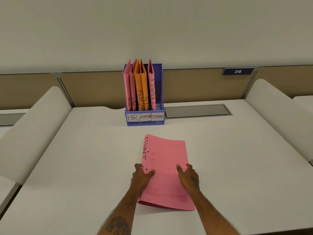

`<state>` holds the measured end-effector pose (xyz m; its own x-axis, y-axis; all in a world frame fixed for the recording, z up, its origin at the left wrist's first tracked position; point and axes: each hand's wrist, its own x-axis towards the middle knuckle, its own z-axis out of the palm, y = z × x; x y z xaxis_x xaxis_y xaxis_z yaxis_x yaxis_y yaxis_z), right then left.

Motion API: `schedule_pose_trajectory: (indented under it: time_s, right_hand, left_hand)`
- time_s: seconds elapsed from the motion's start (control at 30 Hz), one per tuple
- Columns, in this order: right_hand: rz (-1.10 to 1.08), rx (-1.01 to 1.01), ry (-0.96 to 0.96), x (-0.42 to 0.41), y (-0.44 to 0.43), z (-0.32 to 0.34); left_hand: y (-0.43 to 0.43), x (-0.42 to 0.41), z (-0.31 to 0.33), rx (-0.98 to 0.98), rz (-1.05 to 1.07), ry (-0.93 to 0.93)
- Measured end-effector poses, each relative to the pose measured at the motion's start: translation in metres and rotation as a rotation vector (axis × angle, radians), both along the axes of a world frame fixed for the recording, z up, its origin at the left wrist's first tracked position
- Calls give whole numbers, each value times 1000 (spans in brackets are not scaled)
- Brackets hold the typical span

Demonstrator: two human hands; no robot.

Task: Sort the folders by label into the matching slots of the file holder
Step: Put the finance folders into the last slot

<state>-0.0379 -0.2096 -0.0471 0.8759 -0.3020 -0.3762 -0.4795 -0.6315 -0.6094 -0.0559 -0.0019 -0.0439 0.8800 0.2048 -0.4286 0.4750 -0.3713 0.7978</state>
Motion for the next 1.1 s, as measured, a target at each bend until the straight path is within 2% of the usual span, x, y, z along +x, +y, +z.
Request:
schedule_pose_trajectory:
  time_s: [0.13, 0.27, 0.47, 0.6, 0.8, 1.1]
  right_hand:
    - [14, 64, 10, 3, -7, 7]
    - [124, 82, 57, 23, -12, 35]
    - [208, 147, -243, 94, 15, 155]
    - [337, 155, -397, 132, 30, 243]
    - [420, -17, -406, 153, 32, 310]
    - [303, -216, -562, 151, 21, 334]
  left_hand:
    - [1, -2, 7, -31, 15, -107]
    - [-5, 7, 27, -36, 54, -218]
    - [-33, 23, 62, -19, 73, -391]
    - [-50, 32, 83, 126, 47, -468]
    - [-74, 38, 108, 276, 30, -579]
    - [-93, 41, 124, 388, 67, -723]
